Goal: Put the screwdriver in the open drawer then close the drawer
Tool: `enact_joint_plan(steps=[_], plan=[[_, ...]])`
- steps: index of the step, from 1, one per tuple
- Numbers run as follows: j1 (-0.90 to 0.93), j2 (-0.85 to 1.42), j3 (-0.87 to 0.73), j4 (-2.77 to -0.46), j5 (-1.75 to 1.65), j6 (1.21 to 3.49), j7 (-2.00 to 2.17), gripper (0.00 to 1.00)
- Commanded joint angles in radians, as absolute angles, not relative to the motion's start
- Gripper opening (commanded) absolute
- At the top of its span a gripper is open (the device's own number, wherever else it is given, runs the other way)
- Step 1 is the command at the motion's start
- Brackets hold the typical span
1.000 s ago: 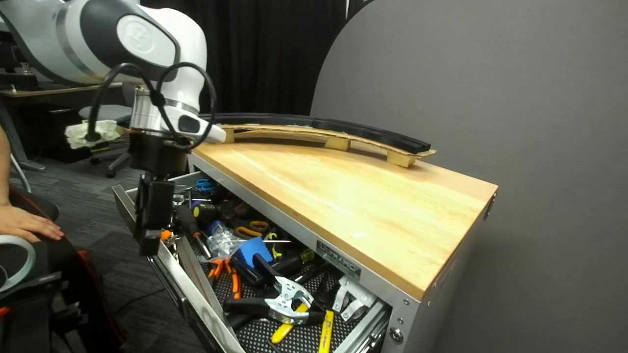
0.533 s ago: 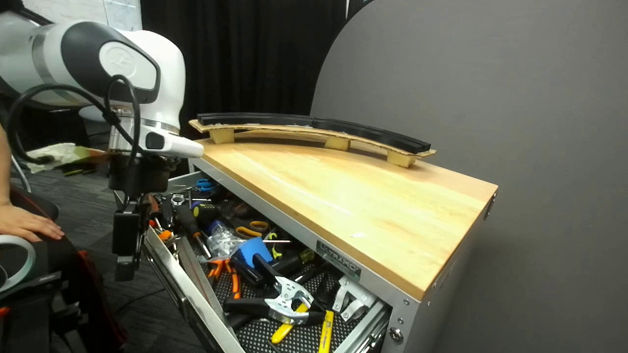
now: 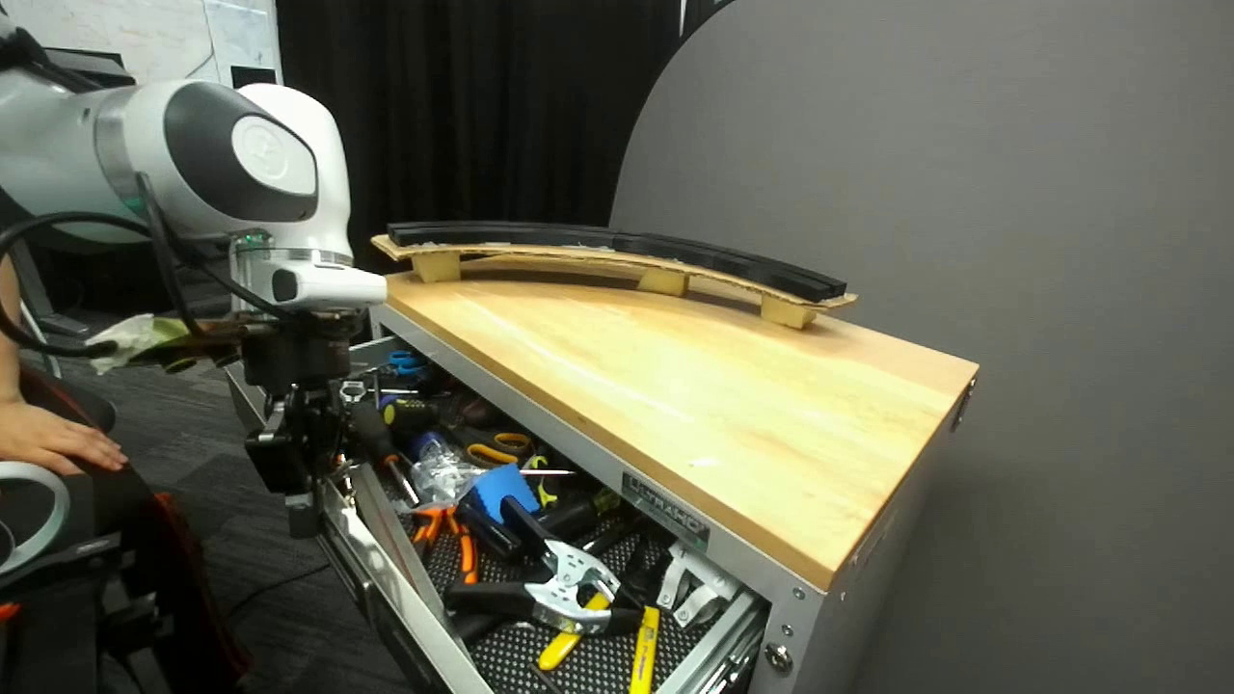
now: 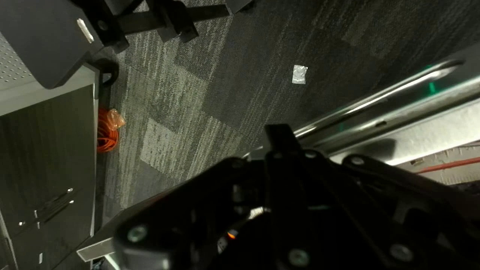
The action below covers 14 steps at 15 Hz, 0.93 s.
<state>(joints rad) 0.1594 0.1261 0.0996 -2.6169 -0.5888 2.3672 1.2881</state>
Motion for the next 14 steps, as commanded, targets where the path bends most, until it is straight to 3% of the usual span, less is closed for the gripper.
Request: enact_joint_plan(steps=[1, 14], plan=[[0.184, 0.238, 0.081, -2.537, -0.654, 2.394, 1.407, 0.00], [0.230, 0.446, 0.034, -2.212, -0.843, 2.407, 1.679, 0.00]])
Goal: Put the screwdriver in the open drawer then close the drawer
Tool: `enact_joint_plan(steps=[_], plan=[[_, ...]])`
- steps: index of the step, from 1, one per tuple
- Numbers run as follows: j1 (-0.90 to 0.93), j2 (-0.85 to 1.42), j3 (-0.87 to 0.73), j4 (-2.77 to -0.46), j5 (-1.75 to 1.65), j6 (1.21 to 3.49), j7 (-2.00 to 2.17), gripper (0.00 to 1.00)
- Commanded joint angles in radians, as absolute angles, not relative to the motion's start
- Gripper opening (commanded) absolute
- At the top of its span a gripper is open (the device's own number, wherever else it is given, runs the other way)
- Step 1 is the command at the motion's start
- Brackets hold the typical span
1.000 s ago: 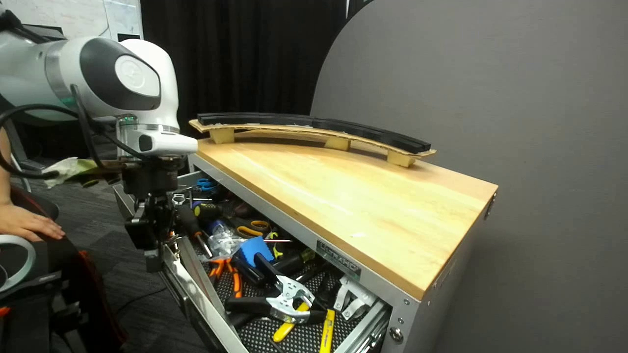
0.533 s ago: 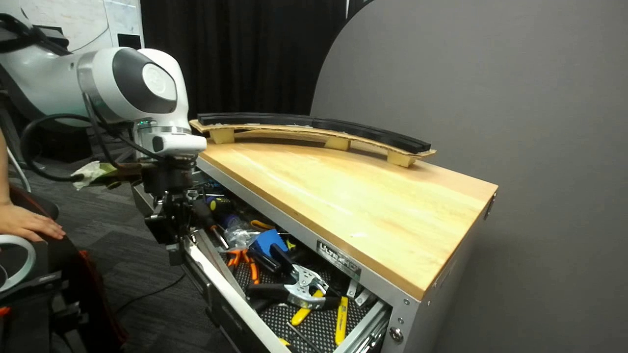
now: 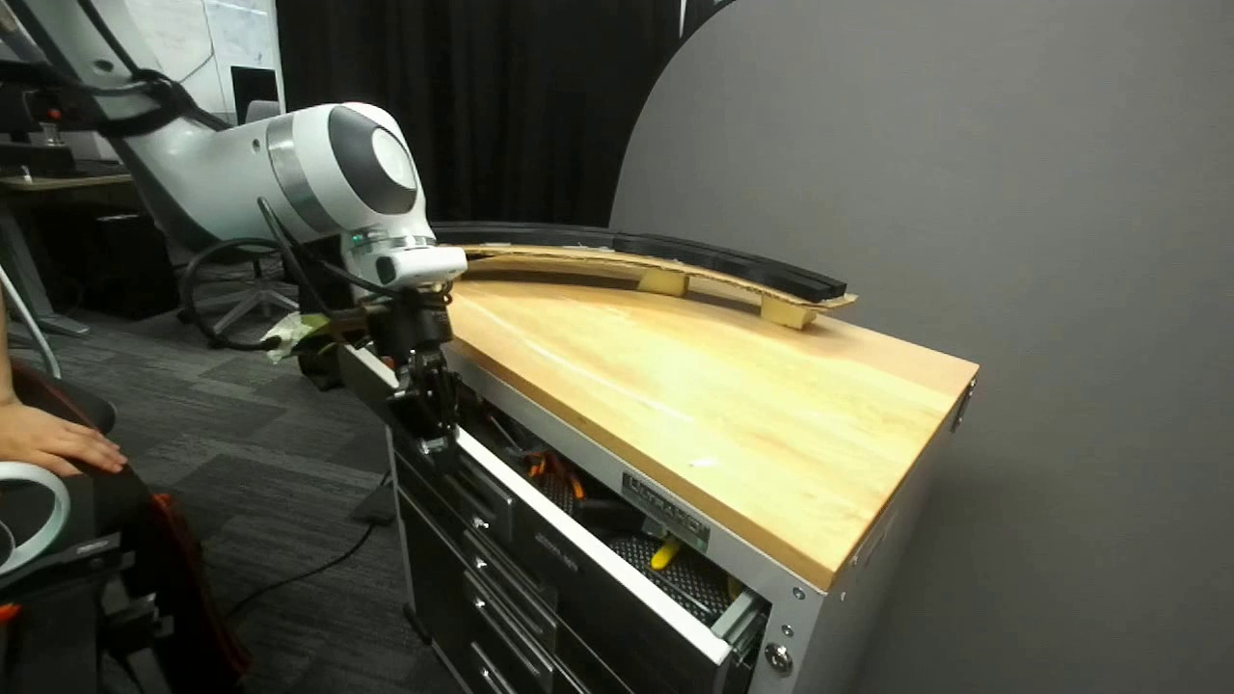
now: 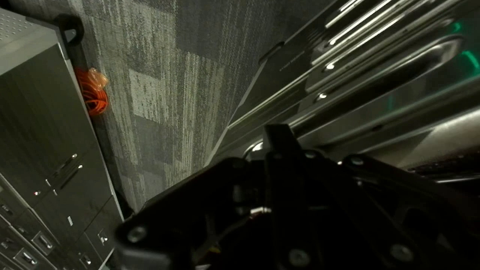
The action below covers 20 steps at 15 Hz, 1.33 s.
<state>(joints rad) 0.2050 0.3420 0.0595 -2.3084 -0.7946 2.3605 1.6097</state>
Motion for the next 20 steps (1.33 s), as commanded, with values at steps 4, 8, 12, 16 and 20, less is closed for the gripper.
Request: enact_joint_plan(steps=[4, 8, 12, 16, 20], plan=[[0.246, 0.475, 0.016, -2.178, -0.897, 2.416, 1.753, 0.00], [0.263, 0.443, 0.013, -2.207, -0.968, 2.432, 1.868, 0.00], [0.277, 0.416, 0.014, -2.229, -1.086, 2.432, 2.034, 0.00], [0.277, 0.406, 0.045, -2.240, -1.207, 2.401, 2.164, 0.00], [0.220, 0.294, 0.104, -2.315, -1.165, 2.460, 1.960, 0.40]])
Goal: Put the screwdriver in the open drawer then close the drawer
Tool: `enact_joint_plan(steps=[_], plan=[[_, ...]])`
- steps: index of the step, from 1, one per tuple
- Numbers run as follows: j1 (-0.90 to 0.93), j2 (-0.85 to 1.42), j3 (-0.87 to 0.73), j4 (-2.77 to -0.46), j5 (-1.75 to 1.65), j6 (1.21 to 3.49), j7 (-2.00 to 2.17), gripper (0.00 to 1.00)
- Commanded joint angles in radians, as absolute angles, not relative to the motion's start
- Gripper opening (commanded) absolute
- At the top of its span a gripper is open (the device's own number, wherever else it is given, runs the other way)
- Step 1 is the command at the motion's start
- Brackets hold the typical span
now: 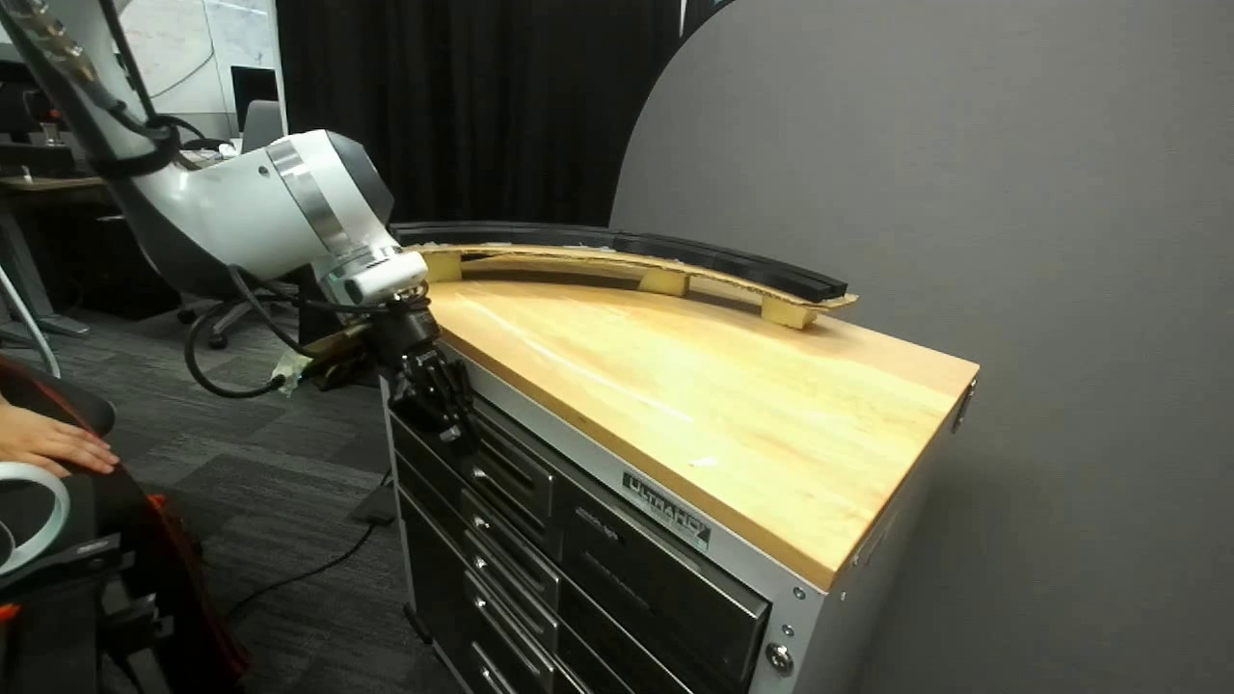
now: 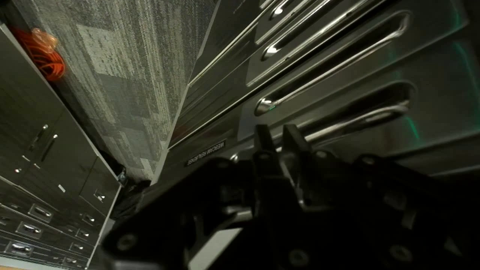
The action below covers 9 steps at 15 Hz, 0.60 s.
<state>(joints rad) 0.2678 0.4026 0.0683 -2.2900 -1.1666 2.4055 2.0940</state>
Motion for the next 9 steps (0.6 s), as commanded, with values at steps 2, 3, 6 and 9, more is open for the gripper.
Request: enact_joint_plan(steps=[2, 3, 6, 9], plan=[[0.178, 0.212, 0.140, -2.360, -1.107, 2.517, 1.806, 0.55], [0.165, 0.180, 0.148, -2.378, -1.080, 2.549, 1.741, 0.62], [0.078, 0.110, 0.239, -2.434, -0.943, 2.628, 1.514, 0.85], [-0.005, 0.085, 0.358, -2.438, -0.766, 2.675, 1.283, 1.00]])
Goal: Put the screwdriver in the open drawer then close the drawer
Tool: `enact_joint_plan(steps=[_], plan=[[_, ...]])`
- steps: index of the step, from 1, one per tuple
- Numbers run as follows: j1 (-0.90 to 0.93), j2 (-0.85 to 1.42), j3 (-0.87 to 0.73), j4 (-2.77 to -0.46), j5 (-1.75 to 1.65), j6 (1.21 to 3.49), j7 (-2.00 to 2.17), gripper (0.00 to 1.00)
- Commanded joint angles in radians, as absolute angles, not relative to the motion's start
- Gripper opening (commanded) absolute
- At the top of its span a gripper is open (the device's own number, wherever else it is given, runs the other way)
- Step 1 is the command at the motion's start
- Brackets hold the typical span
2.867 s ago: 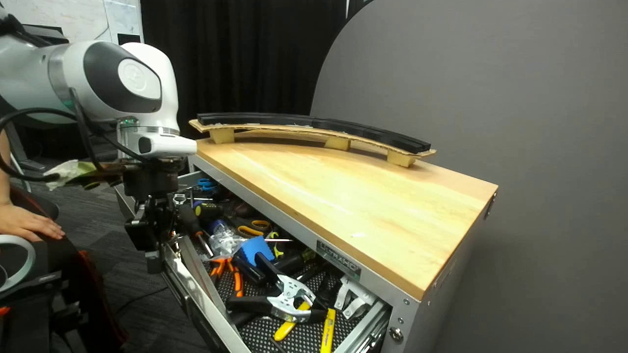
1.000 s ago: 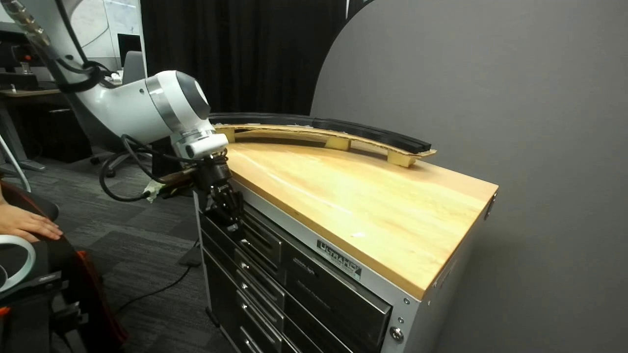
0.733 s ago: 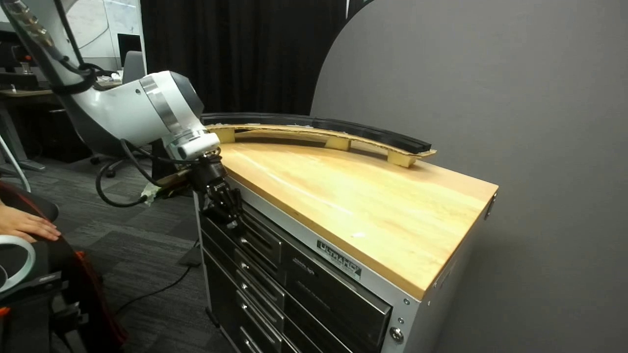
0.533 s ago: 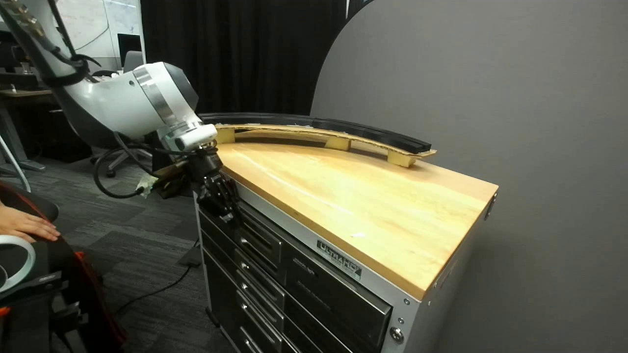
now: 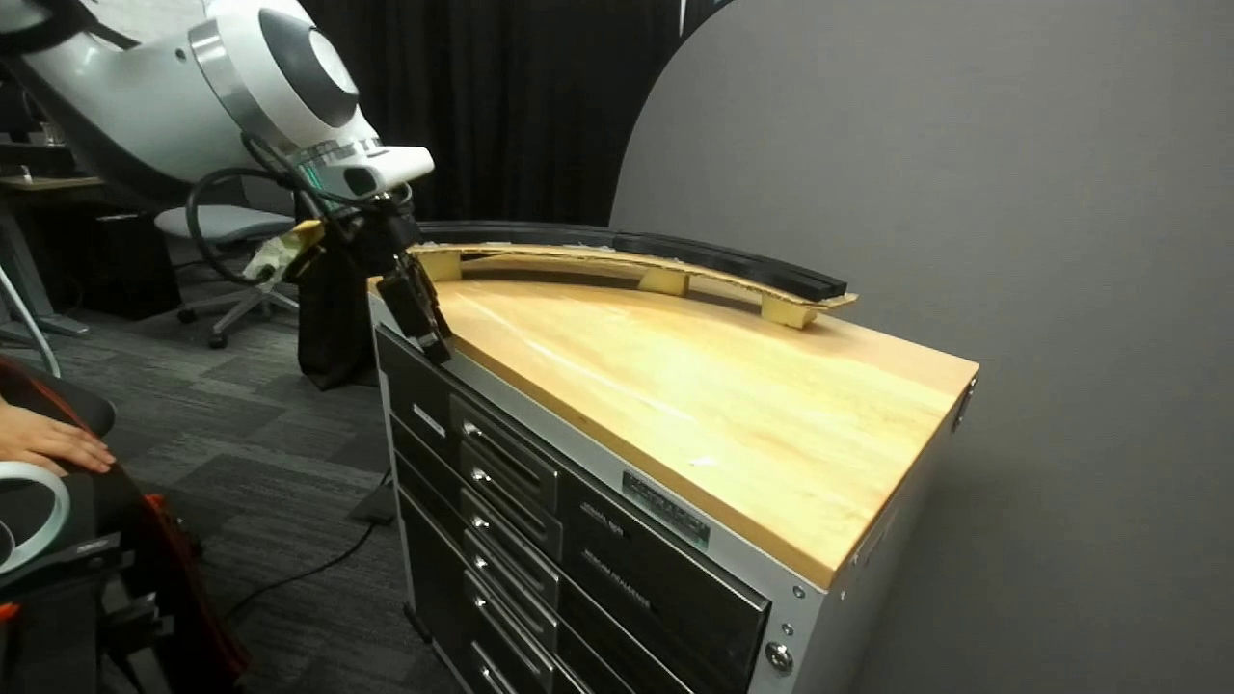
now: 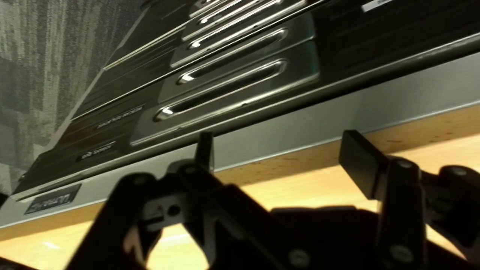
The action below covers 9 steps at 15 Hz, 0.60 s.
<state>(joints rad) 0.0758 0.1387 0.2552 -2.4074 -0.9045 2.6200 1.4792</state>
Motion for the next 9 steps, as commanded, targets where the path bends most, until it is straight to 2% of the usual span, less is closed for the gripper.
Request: enact_joint_plan(steps=[1, 5, 7, 8, 9], plan=[[-0.032, 0.089, 0.402, -2.429, -0.704, 2.676, 1.207, 1.00], [-0.156, 0.137, 0.624, -2.343, -0.452, 2.578, 0.905, 1.00], [-0.208, 0.113, 0.704, -2.285, -0.344, 2.436, 0.755, 1.00], [-0.219, 0.078, 0.713, -2.259, -0.293, 2.357, 0.682, 1.00], [-0.057, 0.004, 0.530, -2.243, -0.237, 2.274, 0.640, 1.00]])
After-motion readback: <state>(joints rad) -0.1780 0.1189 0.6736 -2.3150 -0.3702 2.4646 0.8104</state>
